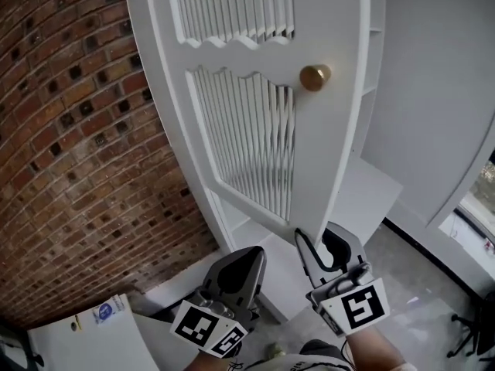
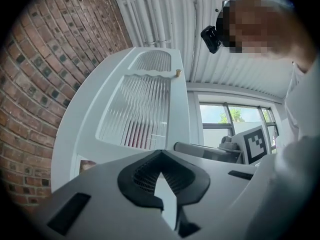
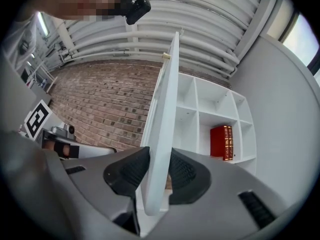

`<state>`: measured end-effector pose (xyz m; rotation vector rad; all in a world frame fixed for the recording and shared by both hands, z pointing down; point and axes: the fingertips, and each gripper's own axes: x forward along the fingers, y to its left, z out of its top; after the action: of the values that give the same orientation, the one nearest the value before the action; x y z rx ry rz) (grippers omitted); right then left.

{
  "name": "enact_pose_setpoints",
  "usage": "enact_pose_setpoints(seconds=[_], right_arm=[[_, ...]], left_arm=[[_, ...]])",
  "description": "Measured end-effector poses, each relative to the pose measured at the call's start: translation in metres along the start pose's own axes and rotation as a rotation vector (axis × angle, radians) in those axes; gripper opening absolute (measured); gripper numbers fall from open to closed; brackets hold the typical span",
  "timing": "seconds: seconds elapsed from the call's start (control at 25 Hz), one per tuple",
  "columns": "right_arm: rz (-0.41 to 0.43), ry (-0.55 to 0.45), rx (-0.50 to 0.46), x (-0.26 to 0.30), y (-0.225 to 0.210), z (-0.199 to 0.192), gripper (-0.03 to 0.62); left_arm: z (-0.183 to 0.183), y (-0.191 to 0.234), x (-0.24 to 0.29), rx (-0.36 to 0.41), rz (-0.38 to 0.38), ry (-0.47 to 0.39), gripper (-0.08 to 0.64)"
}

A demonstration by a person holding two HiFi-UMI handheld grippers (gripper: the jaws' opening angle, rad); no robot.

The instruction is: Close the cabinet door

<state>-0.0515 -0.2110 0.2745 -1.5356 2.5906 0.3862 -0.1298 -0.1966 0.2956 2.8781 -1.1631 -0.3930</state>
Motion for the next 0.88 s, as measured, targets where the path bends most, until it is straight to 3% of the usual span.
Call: enact_pose_setpoints(seconds=[0.32,0.88], right_arm=[[-0.035,0.036,0.02,0.012,-0.035,-0.014,0.147],[0.135,0.008,0.12,0.056,-0.104,-0.039,0.172]], left_arm=[[-0.008,0.0,0.019,-0.013,-0.036,0.017,0.011],[-0.019,0.021,0.065,0.04,0.033,0.041,0.011]])
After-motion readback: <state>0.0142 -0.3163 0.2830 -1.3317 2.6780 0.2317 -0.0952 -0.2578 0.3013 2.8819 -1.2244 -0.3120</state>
